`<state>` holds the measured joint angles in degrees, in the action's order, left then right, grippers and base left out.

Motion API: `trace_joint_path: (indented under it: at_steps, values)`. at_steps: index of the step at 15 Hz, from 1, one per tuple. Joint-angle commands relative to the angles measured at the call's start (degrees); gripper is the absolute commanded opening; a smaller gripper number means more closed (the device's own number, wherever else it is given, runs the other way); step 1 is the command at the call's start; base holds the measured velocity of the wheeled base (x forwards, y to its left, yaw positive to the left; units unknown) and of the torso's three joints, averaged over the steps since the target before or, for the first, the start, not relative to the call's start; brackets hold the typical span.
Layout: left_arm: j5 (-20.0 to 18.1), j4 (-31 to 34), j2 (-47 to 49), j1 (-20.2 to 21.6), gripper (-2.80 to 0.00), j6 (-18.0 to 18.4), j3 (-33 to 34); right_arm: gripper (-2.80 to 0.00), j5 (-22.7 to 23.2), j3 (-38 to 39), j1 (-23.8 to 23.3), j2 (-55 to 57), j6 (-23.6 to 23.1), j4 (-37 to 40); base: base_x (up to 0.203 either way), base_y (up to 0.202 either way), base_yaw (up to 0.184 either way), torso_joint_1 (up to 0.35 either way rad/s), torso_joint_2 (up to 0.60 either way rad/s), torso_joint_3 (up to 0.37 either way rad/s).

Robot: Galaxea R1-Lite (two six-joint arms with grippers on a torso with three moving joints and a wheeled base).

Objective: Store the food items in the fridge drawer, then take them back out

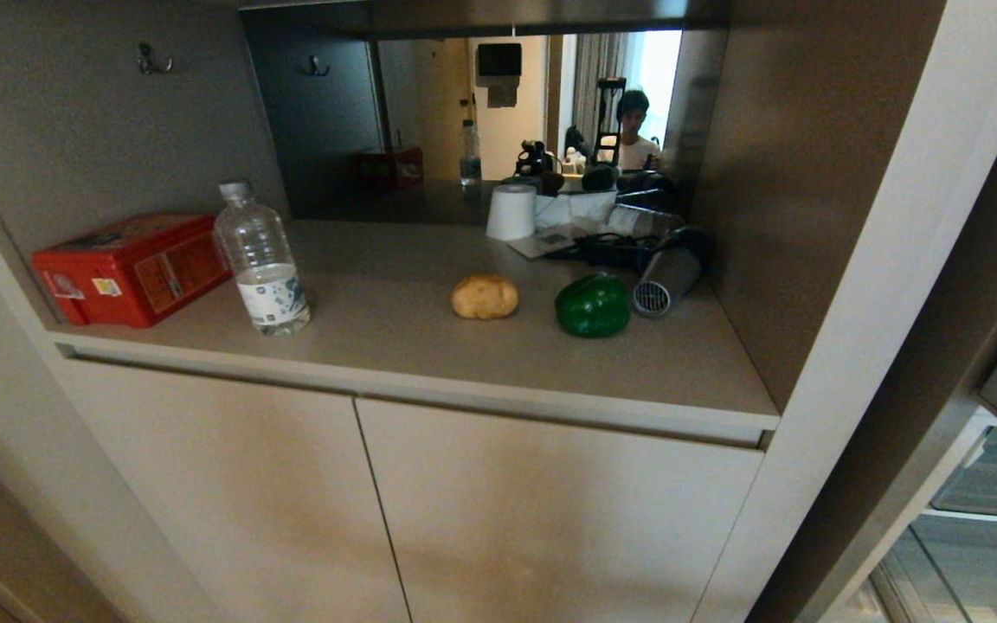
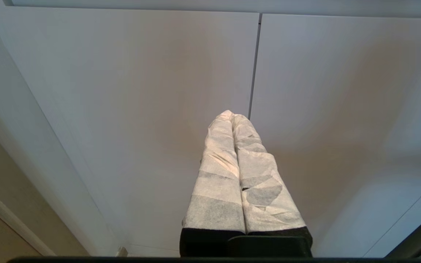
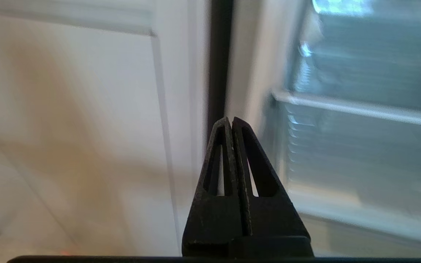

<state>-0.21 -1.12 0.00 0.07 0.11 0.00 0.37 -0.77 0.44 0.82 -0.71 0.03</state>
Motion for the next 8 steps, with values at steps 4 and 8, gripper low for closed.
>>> trace_joint_path:
  at_steps: [4,8]
  values:
    - [-0.06,-0.02,-0.09,0.01,-2.80,0.05,0.62,-2.80,-0.46,0.68,0.00,-0.73,0.53,-0.21,0.000,0.000,0.000,0.000,0.00,0.000]
    - [-0.06,-0.02,-0.09,0.01,-2.80,0.07,0.62,-2.80,-0.55,0.62,0.00,-0.73,2.27,-0.12,0.000,0.000,0.000,0.000,0.00,0.000]
